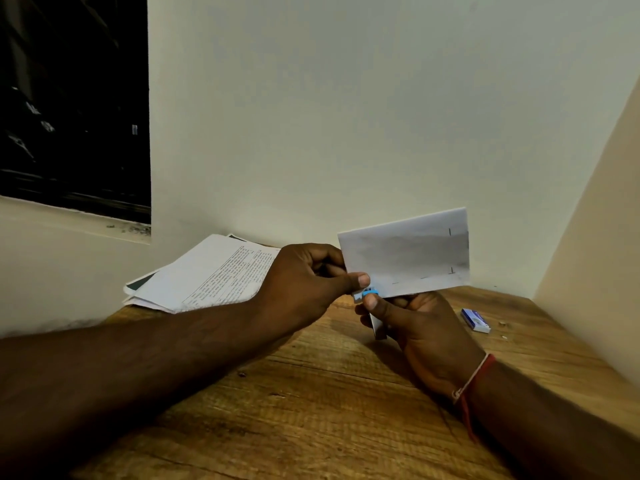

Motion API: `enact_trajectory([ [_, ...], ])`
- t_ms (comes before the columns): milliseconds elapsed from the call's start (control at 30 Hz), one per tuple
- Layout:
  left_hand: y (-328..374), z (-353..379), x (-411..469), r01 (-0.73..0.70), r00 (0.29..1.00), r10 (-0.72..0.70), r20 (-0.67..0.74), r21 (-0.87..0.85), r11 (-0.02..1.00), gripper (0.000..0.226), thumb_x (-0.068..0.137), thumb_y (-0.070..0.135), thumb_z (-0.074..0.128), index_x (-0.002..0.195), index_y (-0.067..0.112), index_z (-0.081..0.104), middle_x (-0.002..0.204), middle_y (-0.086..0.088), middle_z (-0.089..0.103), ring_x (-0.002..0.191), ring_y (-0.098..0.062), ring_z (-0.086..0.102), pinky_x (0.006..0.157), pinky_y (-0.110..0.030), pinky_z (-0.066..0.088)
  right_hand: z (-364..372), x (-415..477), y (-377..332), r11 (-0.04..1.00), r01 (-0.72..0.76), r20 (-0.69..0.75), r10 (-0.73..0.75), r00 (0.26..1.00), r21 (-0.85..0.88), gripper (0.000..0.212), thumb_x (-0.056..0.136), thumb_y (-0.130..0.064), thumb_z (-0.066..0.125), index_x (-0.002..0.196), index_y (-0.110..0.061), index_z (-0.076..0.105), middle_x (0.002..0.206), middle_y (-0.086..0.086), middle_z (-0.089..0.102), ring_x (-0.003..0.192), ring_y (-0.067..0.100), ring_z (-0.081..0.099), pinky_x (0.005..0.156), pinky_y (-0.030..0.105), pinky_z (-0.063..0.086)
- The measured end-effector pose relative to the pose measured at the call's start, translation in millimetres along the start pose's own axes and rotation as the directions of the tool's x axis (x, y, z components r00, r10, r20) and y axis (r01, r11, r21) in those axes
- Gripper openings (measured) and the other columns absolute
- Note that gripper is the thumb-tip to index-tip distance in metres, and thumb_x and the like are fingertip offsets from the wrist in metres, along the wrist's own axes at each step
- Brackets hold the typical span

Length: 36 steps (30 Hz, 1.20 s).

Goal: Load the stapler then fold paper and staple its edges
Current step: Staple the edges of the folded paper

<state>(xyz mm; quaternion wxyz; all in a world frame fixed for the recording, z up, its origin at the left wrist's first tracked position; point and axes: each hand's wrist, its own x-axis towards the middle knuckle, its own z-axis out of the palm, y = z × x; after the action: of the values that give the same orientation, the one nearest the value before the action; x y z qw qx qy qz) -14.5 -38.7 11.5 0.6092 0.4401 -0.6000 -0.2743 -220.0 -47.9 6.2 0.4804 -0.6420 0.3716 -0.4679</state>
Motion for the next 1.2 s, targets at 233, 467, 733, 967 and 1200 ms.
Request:
enact_trajectory([
  [233, 0, 3, -3, -0.002, 1.0, 0.003, -0.024, 0.013, 1.0, 0.013, 0.086, 0.019, 0.098, 0.089, 0.016, 0.086, 0.081, -0.004, 0.086, 0.076, -0.012, 0.083, 0.073, -0.02, 0.063, 0, 0, 1, 0.999, -0.03, -0.008, 0.031, 0.999, 0.041, 0.05, 0.074, -0.036, 0.085, 0.116, -0.009, 0.081, 0.104, 0.015, 0.084, 0.091, 0.017, 0.08, 0.072, 0.024, 0.063],
  [467, -5, 4, -4, -0.004, 0.999, 0.005, -0.032, 0.01, 1.0, 0.013, 0.086, 0.019, 0.098, 0.09, 0.014, 0.086, 0.08, -0.005, 0.086, 0.08, -0.021, 0.085, 0.078, -0.03, 0.068, 2, 0, 0, 0.993, -0.061, -0.011, 0.062, 0.998, 0.102, 0.049, 0.076, -0.027, 0.086, 0.119, -0.006, 0.08, 0.107, 0.017, 0.084, 0.099, 0.022, 0.081, 0.073, 0.024, 0.064],
  [733, -6, 6, -4, 0.005, 0.999, -0.006, -0.032, -0.016, 1.0, 0.013, 0.085, 0.021, 0.099, 0.089, 0.016, 0.087, 0.081, -0.005, 0.086, 0.084, -0.03, 0.085, 0.091, -0.058, 0.068, 4, -2, -2, 0.997, -0.043, -0.043, 0.046, 0.998, 0.068, 0.045, 0.079, -0.027, 0.085, 0.115, -0.001, 0.08, 0.098, 0.013, 0.085, 0.087, 0.013, 0.081, 0.066, 0.016, 0.059],
  [967, -11, 7, -3, -0.006, 0.999, 0.006, -0.038, -0.019, 1.0, 0.013, 0.084, 0.021, 0.099, 0.085, 0.019, 0.086, 0.079, -0.005, 0.085, 0.082, -0.03, 0.085, 0.09, -0.055, 0.069, 5, -3, -4, 0.998, -0.02, -0.027, 0.022, 0.999, 0.053, 0.045, 0.078, -0.031, 0.084, 0.116, -0.008, 0.08, 0.098, 0.012, 0.084, 0.082, 0.01, 0.079, 0.065, 0.016, 0.06],
  [1200, -8, 9, -3, -0.011, 0.999, 0.011, -0.043, -0.006, 1.0, 0.014, 0.088, 0.021, 0.096, 0.083, 0.014, 0.085, 0.075, -0.002, 0.084, 0.072, -0.012, 0.079, 0.077, -0.034, 0.064, 7, -3, -4, 0.999, 0.03, -0.092, -0.032, 0.995, -0.018, 0.048, 0.075, -0.038, 0.085, 0.115, -0.012, 0.082, 0.093, 0.012, 0.084, 0.078, 0.012, 0.077, 0.063, 0.018, 0.058],
])
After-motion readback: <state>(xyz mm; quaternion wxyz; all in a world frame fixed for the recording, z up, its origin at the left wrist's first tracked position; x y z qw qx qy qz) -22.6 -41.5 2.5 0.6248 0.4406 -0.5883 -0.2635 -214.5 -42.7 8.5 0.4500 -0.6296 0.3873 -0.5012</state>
